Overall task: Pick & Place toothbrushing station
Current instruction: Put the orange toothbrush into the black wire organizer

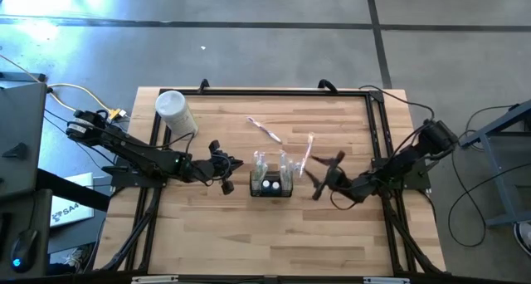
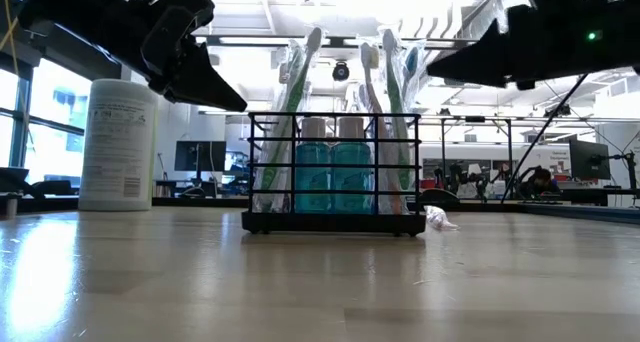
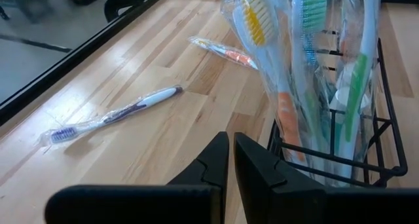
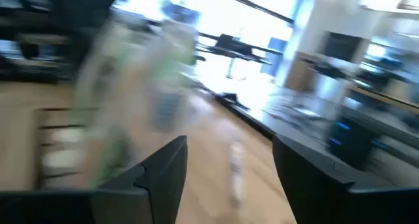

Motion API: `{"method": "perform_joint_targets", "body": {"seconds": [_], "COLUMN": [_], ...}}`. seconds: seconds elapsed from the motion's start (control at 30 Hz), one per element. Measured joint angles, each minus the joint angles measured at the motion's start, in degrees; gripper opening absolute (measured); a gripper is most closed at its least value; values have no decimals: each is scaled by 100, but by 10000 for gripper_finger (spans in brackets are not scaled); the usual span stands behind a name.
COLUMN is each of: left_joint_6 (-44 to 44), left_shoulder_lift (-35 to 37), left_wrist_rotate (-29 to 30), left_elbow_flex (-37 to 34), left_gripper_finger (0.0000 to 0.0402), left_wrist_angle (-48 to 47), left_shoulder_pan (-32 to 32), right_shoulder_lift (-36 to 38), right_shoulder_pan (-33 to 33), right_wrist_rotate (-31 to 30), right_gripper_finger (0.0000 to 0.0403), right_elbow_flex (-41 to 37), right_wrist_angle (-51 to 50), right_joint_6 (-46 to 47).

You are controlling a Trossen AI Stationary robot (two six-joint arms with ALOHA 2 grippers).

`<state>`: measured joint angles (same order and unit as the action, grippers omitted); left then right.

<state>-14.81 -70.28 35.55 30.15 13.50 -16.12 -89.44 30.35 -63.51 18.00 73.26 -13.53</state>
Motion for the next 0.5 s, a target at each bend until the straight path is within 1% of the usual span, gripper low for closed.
{"method": "perform_joint_targets", "body": {"seconds": [0.1, 0.23, 0.33, 0.43, 0.5], "left_joint_6": [0, 0, -2, -45, -48], "left_shoulder_lift": [0, 0, 0, 0, 0], "left_wrist_rotate": [0, 0, 2, 2, 2], "left_elbow_flex": [0, 0, 0, 0, 0], "left_gripper_finger": [22, 22, 22, 22, 22], "left_wrist_angle": [-30, -55, -55, -55, -59], "left_shoulder_pan": [0, 0, 0, 0, -2], "right_shoulder_lift": [99, 410, 706, 931, 1008], "right_shoulder_pan": [5, 4, 4, 4, 4], "right_wrist_rotate": [-724, -1416, -1625, -1670, -1658], "right_gripper_finger": [216, 216, 216, 216, 216], "right_elbow_flex": [0, 0, 0, 2, 2], "right_wrist_angle": [-89, -67, -60, -140, -362], "right_joint_6": [303, 1198, 1367, 1399, 1545]}}
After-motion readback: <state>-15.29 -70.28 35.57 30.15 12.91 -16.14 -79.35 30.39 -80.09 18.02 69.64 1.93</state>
